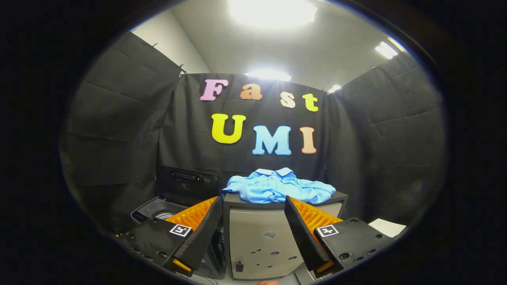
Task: Put the clothes into the washing machine and then close the washing machine lid.
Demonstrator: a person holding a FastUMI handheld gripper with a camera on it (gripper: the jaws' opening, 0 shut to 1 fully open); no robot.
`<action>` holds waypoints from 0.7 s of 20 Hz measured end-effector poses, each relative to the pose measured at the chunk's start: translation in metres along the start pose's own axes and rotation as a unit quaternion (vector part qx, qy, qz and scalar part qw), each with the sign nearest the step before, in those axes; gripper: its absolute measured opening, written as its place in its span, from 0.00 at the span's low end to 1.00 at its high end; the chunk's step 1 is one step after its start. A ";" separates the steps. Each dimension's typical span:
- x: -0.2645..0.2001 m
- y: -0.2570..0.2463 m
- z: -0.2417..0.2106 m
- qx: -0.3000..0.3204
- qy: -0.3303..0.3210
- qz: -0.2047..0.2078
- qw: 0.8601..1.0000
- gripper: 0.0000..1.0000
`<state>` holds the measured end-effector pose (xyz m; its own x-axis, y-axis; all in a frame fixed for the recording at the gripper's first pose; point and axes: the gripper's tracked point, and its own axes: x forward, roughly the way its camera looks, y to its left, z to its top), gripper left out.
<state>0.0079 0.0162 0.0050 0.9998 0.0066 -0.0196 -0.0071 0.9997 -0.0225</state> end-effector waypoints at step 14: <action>0.075 -0.034 0.041 0.005 0.044 0.006 0.999 0.98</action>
<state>0.0843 -0.0162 0.0452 0.9940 0.0170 -0.1085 -0.0183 0.9998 -0.0112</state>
